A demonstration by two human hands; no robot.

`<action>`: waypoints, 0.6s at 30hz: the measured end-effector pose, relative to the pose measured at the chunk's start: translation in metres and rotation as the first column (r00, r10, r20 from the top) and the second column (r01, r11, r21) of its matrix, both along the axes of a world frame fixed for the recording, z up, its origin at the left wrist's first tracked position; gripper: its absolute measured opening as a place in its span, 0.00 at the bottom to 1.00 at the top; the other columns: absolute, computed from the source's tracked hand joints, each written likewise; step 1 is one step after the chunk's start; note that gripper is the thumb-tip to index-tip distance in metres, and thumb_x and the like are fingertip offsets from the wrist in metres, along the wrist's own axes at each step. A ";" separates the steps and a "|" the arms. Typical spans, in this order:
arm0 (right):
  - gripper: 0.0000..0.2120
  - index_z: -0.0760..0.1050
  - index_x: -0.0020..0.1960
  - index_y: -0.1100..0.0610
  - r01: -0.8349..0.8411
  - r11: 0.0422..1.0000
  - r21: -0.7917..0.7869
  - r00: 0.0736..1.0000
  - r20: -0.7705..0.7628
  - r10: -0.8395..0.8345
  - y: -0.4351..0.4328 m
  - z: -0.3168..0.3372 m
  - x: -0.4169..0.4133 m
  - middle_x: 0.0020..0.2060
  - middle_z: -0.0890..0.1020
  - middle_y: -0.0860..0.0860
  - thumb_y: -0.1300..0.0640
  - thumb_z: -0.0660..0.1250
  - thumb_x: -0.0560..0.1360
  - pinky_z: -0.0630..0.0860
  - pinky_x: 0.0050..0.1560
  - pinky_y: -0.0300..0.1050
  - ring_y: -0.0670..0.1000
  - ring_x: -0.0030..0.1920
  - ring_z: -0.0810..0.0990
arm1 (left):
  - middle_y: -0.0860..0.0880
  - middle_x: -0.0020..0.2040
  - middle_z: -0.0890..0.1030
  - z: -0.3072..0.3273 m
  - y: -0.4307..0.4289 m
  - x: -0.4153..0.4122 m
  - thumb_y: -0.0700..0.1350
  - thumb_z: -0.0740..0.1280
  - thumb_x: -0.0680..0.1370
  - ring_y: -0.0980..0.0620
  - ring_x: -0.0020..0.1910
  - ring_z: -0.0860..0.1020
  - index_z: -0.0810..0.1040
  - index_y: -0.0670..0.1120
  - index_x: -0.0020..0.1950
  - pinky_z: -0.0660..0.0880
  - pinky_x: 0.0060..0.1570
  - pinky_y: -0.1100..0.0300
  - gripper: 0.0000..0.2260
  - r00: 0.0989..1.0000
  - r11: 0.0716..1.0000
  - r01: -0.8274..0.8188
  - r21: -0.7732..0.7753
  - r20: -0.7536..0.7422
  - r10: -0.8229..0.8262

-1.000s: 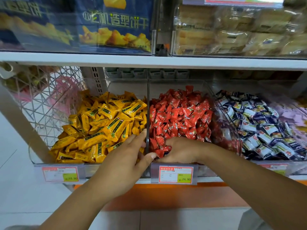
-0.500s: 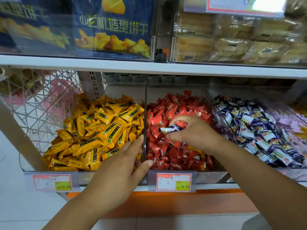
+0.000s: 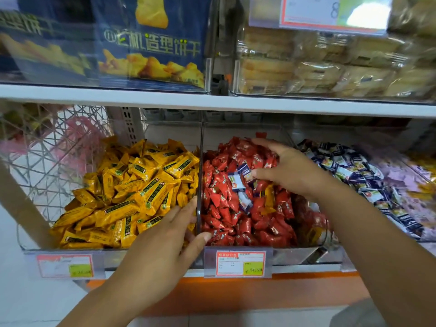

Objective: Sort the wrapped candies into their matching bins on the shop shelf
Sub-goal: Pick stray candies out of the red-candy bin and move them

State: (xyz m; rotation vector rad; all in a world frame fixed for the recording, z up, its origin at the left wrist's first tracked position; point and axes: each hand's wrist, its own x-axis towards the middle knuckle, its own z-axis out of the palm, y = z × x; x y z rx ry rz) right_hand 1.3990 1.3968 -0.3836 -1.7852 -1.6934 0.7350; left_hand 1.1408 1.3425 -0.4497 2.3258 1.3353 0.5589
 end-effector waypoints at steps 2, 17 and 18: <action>0.29 0.66 0.72 0.43 0.013 1.000 -0.008 1.000 -0.021 -0.013 -0.005 0.005 0.006 0.63 0.76 0.47 0.59 0.71 0.75 0.78 0.51 0.38 0.45 0.49 0.79 | 0.65 0.55 0.68 0.000 0.000 0.000 0.71 0.43 0.68 0.67 0.50 0.72 0.48 0.64 0.77 0.72 0.42 0.68 0.37 1.000 1.000 0.002 0.003 0.004 -0.002; 0.26 0.67 0.71 0.46 -0.114 0.993 0.001 0.913 0.394 0.104 -0.008 -0.040 -0.012 0.64 0.74 0.51 0.60 0.68 0.76 0.67 0.57 0.40 0.51 0.63 0.71 | 0.65 0.58 0.68 -0.001 -0.001 0.001 0.72 0.42 0.66 0.64 0.52 0.74 0.47 0.64 0.77 0.76 0.46 0.61 0.39 1.000 0.999 -0.019 -0.029 0.005 0.019; 0.26 0.68 0.70 0.47 -0.109 0.994 0.012 0.913 0.397 0.096 -0.007 -0.038 -0.011 0.58 0.76 0.50 0.59 0.69 0.75 0.67 0.52 0.39 0.50 0.58 0.73 | 0.65 0.58 0.67 -0.001 0.000 0.001 0.73 0.42 0.66 0.64 0.52 0.75 0.46 0.64 0.77 0.76 0.46 0.61 0.39 1.000 0.999 -0.022 -0.030 -0.001 0.022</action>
